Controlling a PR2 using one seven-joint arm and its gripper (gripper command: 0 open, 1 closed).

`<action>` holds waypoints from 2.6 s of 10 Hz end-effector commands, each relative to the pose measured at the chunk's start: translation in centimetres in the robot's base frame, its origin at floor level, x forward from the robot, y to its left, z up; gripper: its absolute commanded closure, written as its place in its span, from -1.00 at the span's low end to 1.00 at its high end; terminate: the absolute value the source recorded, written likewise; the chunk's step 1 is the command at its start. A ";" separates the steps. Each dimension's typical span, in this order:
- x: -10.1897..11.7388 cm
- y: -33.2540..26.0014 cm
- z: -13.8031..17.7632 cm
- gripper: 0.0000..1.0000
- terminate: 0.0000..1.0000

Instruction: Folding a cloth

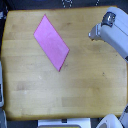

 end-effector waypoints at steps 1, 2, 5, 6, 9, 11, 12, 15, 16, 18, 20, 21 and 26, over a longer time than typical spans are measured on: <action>0.0 0.2 0.0 -1.00 -1.00; 0.1 1.3 -0.3 -1.00 -1.00; 0.2 4.5 -0.9 -1.00 -1.00; 0.0 7.3 -1.7 -1.00 -1.00; -1.1 12.4 -3.2 -1.00 -1.00; -2.7 16.7 -4.3 -1.00 -1.00; -3.5 18.5 -5.1 -1.00 -1.00; -4.6 22.1 -7.0 -1.00 -1.00; -4.9 23.1 -7.5 -1.00 -1.00; -4.5 25.1 -8.8 -1.00 -1.00; -4.2 26.2 -10.1 -1.00 -1.00; -4.1 26.9 -10.9 -1.00 -1.00; -4.0 27.2 -13.8 -1.00 -1.00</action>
